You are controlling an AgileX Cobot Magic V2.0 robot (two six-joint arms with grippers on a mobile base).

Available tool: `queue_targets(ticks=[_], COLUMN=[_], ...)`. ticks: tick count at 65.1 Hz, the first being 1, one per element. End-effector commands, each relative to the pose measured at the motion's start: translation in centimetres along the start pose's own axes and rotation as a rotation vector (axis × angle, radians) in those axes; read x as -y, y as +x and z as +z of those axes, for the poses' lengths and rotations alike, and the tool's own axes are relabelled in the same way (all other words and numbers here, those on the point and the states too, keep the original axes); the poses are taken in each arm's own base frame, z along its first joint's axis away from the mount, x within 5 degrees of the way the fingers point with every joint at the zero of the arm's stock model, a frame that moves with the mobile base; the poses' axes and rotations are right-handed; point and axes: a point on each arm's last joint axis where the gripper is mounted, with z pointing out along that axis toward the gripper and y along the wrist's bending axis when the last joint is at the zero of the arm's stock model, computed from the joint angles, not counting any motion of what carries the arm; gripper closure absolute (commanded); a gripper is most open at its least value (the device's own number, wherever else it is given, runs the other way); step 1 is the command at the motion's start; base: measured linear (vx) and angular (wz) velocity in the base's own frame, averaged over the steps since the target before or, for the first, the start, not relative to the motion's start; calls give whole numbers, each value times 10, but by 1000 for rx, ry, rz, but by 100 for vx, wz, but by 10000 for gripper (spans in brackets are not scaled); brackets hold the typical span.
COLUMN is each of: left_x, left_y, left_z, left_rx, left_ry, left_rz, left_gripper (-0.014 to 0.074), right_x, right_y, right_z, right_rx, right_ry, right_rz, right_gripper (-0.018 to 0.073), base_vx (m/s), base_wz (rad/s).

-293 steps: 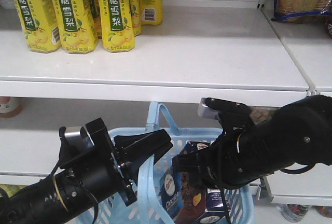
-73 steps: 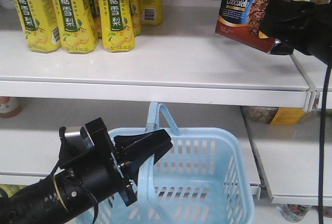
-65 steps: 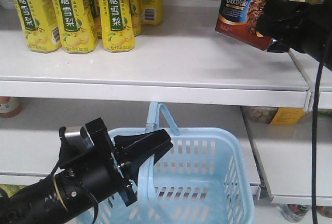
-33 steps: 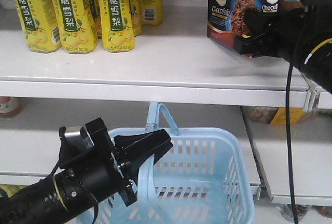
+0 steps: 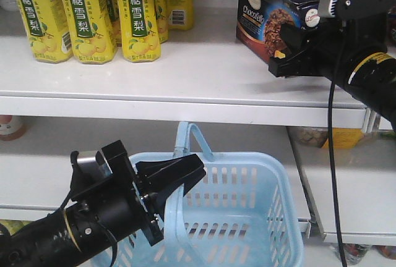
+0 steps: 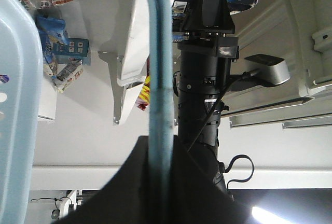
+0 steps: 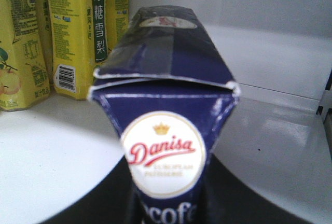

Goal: Left arm holds basket, right arm returns cookies
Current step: 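Move the box onto the upper shelf with the right gripper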

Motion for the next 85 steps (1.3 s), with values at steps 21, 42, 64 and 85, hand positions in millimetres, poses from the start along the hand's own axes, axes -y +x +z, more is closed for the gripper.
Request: queue_targets(ticks=[21,42,64,85], left_x=[43,43,43,43], left_y=[7,7,7,7], left_z=[-3,-3,-3,-3], left_rx=[-68,-68,-68,-68], left_ry=[361,361,361,361], left_rz=[17,17,17,17], left_gripper=[599,599,599,599], right_x=[-1,-1,-6,-25], right_y=[-20,-27,-38,-56], right_z=[-4,-11,-25,-51], right_rx=[93,116,115,120], right_ry=[-13,-11,-9,-47], right_rz=[-23,-25,-19,-26], right_gripper=[483,173,105,128], base_vx=[0,0,0,0], base_wz=[0,0,0,0])
